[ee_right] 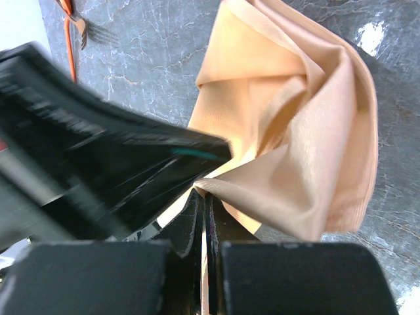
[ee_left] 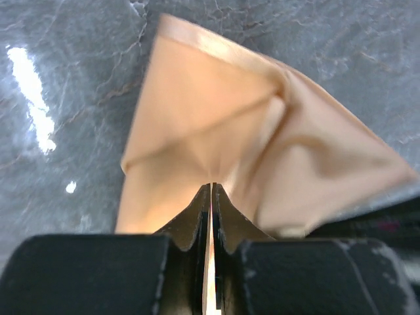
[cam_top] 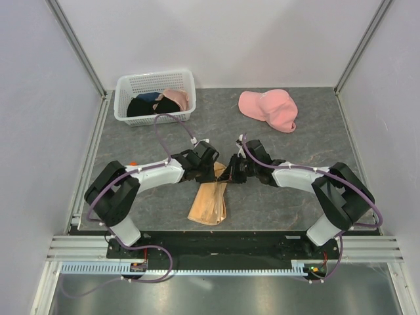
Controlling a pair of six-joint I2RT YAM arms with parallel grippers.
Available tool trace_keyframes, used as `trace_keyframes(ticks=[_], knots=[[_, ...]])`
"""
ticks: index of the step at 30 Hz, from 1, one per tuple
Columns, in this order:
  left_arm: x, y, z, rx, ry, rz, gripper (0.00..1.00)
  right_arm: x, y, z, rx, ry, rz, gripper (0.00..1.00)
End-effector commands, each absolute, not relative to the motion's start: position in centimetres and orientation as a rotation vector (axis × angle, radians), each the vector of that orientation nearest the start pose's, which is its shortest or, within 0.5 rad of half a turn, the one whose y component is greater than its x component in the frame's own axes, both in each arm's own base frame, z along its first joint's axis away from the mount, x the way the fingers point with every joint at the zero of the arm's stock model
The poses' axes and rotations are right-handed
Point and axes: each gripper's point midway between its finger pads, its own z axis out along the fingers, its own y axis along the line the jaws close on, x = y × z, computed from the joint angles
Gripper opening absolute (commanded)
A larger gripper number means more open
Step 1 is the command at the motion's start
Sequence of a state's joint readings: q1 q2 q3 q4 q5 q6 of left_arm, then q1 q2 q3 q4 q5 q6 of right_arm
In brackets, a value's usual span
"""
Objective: Fold the napkin into a case and place the utensils inside
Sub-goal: Fold the 2/3-rectangle-folded napkin at the center of the board.
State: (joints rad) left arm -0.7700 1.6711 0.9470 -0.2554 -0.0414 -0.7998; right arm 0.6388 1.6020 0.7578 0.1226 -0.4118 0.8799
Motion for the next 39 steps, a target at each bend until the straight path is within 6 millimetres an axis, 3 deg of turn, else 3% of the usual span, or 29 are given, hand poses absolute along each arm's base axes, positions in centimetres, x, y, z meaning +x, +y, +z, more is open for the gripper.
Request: trace_keyframes(ticks=[1, 4, 12, 20, 29, 39], knots=[[25.1, -27.9, 6.2, -0.049, 2.620, -0.579, 0.09, 25.9, 31.5, 7.8, 0.065, 2.522, 1.167, 0.00], [24.0, -27.4, 6.1, -0.016, 2.643, -0.583, 0.08, 25.8, 31.5, 7.4, 0.058, 2.534, 1.155, 0.00], [22.2, -25.9, 2.0, -0.014, 2.704, -0.529, 0.08, 25.9, 31.8, 7.3, 0.040, 2.545, 1.136, 0.00], [20.4, -28.1, 0.3, -0.009, 2.749, -0.613, 0.08, 25.9, 31.7, 7.7, 0.014, 2.550, 1.090, 0.00], [19.3, -31.3, 0.1, -0.032, 2.755, -0.723, 0.07, 24.9, 30.7, 7.1, -0.012, 2.600, 0.993, 0.00], [19.4, -30.1, 2.0, -0.034, 2.722, -0.676, 0.07, 22.9, 29.9, 5.2, -0.092, 2.632, 0.920, 0.00]])
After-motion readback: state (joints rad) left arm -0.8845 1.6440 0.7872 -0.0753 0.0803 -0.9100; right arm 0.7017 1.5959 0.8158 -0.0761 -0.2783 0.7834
